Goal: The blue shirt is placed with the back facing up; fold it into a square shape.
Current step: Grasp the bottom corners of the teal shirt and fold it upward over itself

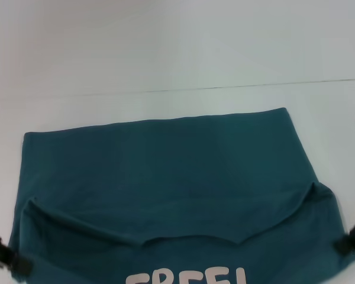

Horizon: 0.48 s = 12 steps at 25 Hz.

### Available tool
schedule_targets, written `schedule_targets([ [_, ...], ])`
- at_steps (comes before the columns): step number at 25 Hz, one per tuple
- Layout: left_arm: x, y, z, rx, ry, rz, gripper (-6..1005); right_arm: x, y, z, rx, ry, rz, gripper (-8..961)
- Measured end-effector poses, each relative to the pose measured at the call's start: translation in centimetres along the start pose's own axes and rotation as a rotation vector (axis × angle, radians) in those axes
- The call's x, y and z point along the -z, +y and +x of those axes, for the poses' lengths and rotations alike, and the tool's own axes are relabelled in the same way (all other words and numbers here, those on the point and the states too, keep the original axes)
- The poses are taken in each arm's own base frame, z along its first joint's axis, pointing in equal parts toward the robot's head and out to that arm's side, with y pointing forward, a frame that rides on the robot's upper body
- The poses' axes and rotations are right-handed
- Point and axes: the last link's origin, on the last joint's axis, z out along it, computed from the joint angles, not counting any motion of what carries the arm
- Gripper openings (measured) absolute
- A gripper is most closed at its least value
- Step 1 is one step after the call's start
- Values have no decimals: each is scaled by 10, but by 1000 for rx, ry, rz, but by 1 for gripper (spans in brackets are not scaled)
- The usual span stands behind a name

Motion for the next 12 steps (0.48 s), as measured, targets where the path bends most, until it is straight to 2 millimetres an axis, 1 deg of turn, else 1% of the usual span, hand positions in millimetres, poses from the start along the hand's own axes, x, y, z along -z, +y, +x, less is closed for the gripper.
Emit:
schedule_targets([
  [1,4,-1,1,1,23,-5,90,0,0,0,0,0,0,41],
  [4,14,-4,4,-7,100,-15,91,17,-10,-2,-13,-109,-5,41],
  [7,26,-7,12,-24,213,-19,93,31,-22,-5,-24,-218,4,41],
  [11,31,-8,23,-59,320,-25,94,40,-32,-13,-31,-344,34,41],
  [12,31,-8,23,-59,320,-25,95,41,-34,-17,-32,-377,39,41],
])
